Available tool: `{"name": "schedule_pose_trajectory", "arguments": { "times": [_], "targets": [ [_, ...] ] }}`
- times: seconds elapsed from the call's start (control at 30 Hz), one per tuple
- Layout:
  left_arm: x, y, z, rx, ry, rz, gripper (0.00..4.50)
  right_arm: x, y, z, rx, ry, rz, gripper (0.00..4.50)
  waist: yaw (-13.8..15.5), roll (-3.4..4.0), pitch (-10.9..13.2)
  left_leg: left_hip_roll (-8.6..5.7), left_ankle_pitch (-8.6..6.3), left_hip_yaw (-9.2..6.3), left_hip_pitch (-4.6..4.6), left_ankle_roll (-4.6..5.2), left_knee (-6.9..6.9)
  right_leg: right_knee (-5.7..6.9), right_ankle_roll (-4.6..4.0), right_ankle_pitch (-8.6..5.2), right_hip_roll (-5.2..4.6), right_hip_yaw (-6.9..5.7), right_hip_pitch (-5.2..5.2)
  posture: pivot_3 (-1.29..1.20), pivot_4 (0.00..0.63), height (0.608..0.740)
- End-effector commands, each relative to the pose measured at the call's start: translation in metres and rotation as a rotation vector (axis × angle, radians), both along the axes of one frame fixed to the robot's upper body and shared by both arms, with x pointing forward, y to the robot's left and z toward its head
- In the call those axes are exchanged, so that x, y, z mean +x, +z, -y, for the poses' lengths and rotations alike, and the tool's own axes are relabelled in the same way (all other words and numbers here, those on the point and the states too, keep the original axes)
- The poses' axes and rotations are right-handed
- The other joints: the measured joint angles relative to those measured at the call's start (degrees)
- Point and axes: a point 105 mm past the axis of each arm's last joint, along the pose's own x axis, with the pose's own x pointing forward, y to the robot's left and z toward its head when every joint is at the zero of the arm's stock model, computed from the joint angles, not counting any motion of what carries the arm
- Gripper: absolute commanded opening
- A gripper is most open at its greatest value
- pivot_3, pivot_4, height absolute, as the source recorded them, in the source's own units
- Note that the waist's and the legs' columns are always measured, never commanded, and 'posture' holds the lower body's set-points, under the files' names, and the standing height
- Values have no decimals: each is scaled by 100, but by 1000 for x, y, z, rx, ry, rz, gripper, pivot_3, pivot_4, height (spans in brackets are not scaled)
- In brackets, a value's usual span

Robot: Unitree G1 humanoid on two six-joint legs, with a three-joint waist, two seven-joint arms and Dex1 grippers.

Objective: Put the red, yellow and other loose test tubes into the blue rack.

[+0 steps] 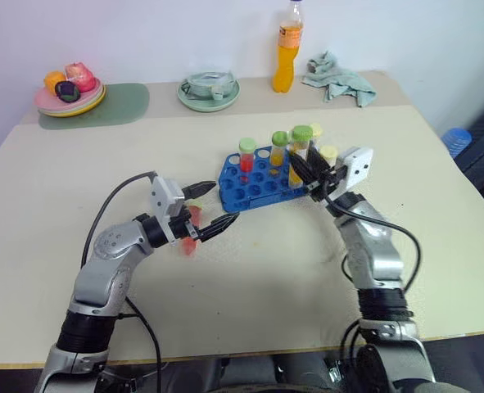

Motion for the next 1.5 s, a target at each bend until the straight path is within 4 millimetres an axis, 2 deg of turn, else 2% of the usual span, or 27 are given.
{"name": "schedule_pose_trajectory", "arguments": {
  "times": [0.03, 0.2, 0.57, 0.77, 0.9, 1.03, 1.13, 1.23, 1.27, 1.4, 1.5],
  "targets": [
    [1, 8, -7, -4, 15, 28, 4500, 5, 7, 2, 13, -37, 76, 800, -7, 0, 0, 1, 0, -1, 0, 0, -1, 1, -1, 0, 2, 0, 0, 0, 150, 740],
    [1, 7, -12, 4, 38, 27, 4500, 8, -6, -12, 13, 22, 53, 800, -87, 0, -1, 1, 1, -1, 1, 0, -1, 4, -1, 0, 3, 1, 0, 0, 150, 740],
    [-6, 11, -16, 9, 76, 31, 4500, 8, -13, -32, -3, 97, 52, 800, -100, 2, -2, 4, 1, -1, 7, -2, -2, 10, -3, 0, 6, 6, 0, 0, 150, 740],
    [-5, 15, -14, 8, 86, 31, 4500, 12, -23, -32, -2, 94, 20, 800, -115, 3, -2, 4, 1, -1, 7, -3, -4, 14, -3, 0, 7, 7, -2, 0, 150, 740],
    [-7, 18, -15, 11, 94, 31, 4500, 15, -31, -25, 6, 57, 0, 800, -114, 3, -2, 4, 2, -1, 8, -5, -2, 18, -4, -1, 8, 8, -3, 0, 150, 740],
    [-10, 19, -16, 13, 105, 25, 4500, 10, -35, -21, 65, 105, -16, 800, -113, 3, -2, 4, 3, -1, 10, -6, -1, 22, -4, -1, 7, 8, -2, 0, 150, 740],
    [-9, 19, -22, 1, 124, 12, 4500, 5, -31, -19, 1, 68, 54, 2192, -110, 3, -2, 4, 3, -1, 10, -6, -2, 22, -5, -1, 8, 9, -2, 0, 150, 740],
    [-8, 18, -28, -13, 145, 1, 4500, 0, -27, -20, -58, 55, 98, 3784, -108, 4, -1, 4, 3, -1, 10, -6, -4, 24, -5, -2, 8, 9, -6, 0, 150, 740],
    [-6, 18, -31, -17, 161, 0, 4500, -2, -26, -21, -82, 64, 109, 4155, -107, 4, -1, 4, 3, -1, 10, -7, -3, 25, -6, -2, 8, 9, -6, 0, 150, 740],
    [0, 19, -41, -60, 239, -33, 4500, -17, -18, -15, -185, 119, 140, 4155, -70, 4, -1, 3, 4, -1, 10, -8, -2, 28, -6, -2, 7, 10, -6, 0, 150, 740],
    [8, 21, -51, -72, 373, -61, 4500, -29, -12, -6, -269, 162, 136, 4155, -69, 4, -1, 2, 3, -1, 9, -7, 1, 26, -5, -2, 5, 9, -4, 0, 150, 740]
  ]
}}
